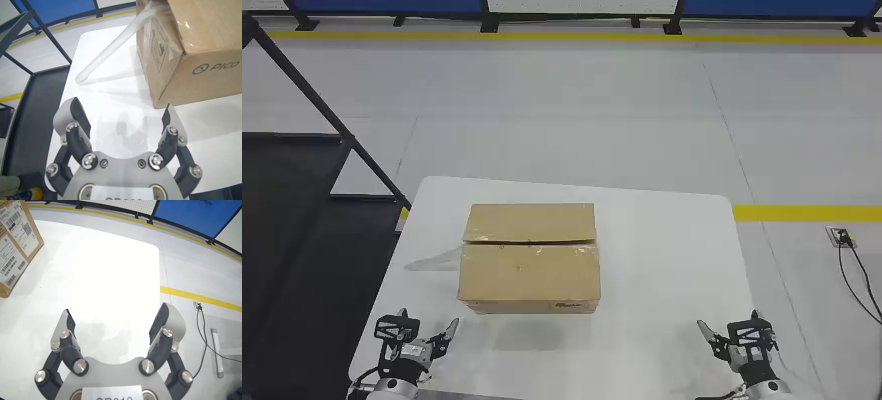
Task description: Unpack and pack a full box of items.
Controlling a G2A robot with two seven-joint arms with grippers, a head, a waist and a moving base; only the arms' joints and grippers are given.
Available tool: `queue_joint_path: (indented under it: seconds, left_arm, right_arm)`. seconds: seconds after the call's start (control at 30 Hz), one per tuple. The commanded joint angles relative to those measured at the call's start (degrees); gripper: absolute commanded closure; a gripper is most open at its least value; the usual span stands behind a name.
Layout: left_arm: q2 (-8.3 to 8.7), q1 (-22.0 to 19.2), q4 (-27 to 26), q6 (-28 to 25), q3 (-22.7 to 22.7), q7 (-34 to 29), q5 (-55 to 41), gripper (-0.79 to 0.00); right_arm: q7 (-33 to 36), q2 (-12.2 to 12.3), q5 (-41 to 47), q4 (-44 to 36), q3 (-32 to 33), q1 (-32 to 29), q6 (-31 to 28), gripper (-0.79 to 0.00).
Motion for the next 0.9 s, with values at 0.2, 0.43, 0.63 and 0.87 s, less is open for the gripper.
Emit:
queue_joint_path:
  seconds: [0.2, 0.43, 0.63, 0.87]
  left_arm:
    - [-0.24, -1.1, -1.4, -0.8, -0.6, 2.5, -2.4, -0.785]
    - [-0.52, -3.1, -4.1, -3.0, -1.4, 3.2, -8.0, -0.785]
    - [-0.44, -4.5, -5.1, -8.4, -3.7, -1.8, -18.1, -0.785]
    - [-0.44, -4.5, -5.1, -8.4, -3.7, -1.8, -18.1, -0.785]
  right_arm:
    - [-2.0, -0.4, 3.8, -3.6, -1.1, -0.1, -2.7, -0.785]
    - [1.1, -1.0, 10.7, -11.1, -3.7, 1.2, -3.4, -0.785]
    - [4.1, -1.5, 12.9, -15.7, -6.5, 2.5, 0.1, -0.785]
    - [4.1, -1.5, 12.9, -15.7, -6.5, 2.5, 0.1, -0.785]
